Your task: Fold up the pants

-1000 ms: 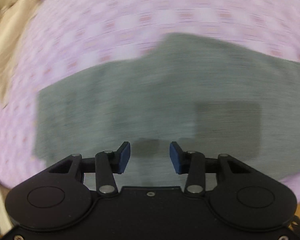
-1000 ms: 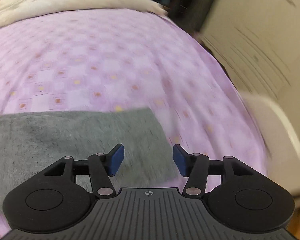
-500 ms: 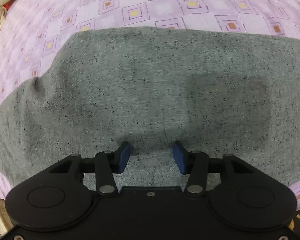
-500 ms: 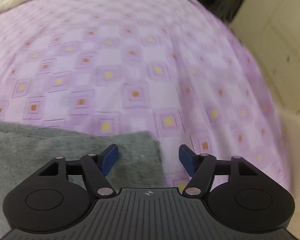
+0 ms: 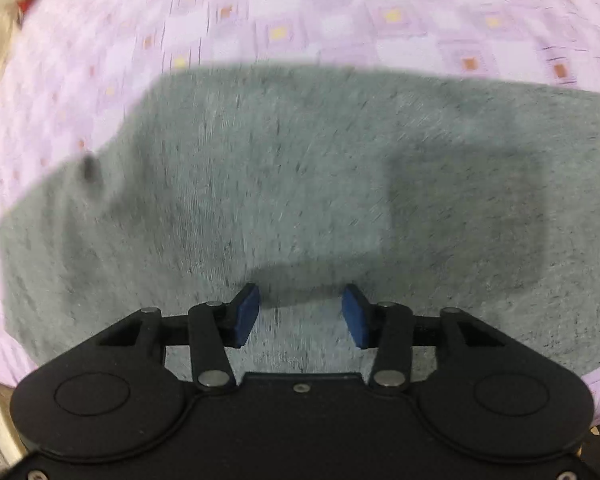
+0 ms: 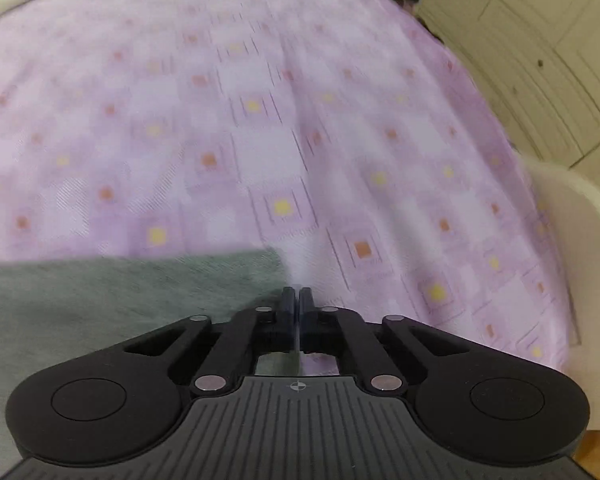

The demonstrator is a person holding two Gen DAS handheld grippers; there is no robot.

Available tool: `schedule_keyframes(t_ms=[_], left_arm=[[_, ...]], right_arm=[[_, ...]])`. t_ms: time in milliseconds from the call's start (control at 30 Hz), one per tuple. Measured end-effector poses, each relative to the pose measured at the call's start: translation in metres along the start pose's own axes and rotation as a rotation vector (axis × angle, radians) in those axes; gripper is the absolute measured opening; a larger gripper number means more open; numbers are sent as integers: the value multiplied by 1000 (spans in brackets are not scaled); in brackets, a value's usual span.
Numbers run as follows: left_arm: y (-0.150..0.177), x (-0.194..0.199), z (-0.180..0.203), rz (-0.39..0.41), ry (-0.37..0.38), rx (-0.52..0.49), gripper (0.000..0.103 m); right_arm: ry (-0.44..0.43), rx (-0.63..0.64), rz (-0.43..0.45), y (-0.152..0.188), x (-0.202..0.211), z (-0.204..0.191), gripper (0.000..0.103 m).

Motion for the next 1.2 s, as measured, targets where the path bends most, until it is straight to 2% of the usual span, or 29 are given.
schedule_keyframes(t_ms=[33,67,100,133,200,267,400,533,667,800,967,1133,1167,1200], left_arm=[[-4,7,5,21,-2,-12,52],[-8,15,11,36,8,-22,52],[-14,23,22,52,30,-32,52],[-19,29,31,66,46,-41,52],[-32,39,60,97,81,-87,52],[-43,43,91,104,117,-123,52],[-62,46,154,119,179,-180,52],[-78,41,209,115,193,-236,53],[-97,38,238,143,119,-256,53],[-111,42,244,138,110,-207,52],[-121,41,244,115,124,-198,52],[-116,52,236,101,174,-171,52],[-114,54,232,95,189,-167,52],[-110,57,231,91,201,-167,52]], right_arm=[[-9,-19,25,0,5,4,2],[-20,-35,50,0,13,8,7],[-31,-43,73,1,21,12,19],[-45,-48,93,3,29,15,26],[-69,-61,125,7,42,17,50],[-96,-82,127,9,49,18,58],[-125,-131,88,25,55,24,63],[-150,-158,61,42,63,24,64],[-194,-199,30,54,64,23,68],[-251,-222,-5,63,58,18,75],[-304,-324,-59,69,36,19,76],[-371,-476,-62,66,20,20,74],[-377,-493,-54,65,20,20,65],[-379,-502,-45,63,21,20,33]])
Point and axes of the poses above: each gripper's, at about its wrist camera, not at the fingertips, and x roughly against the way its jaws point, z to its right, y to its underside, the point moved 8 cm from there along -x, roughly the way its jaws point, and after that the axes turned 1 degree about -x, right-handed, at the moved point
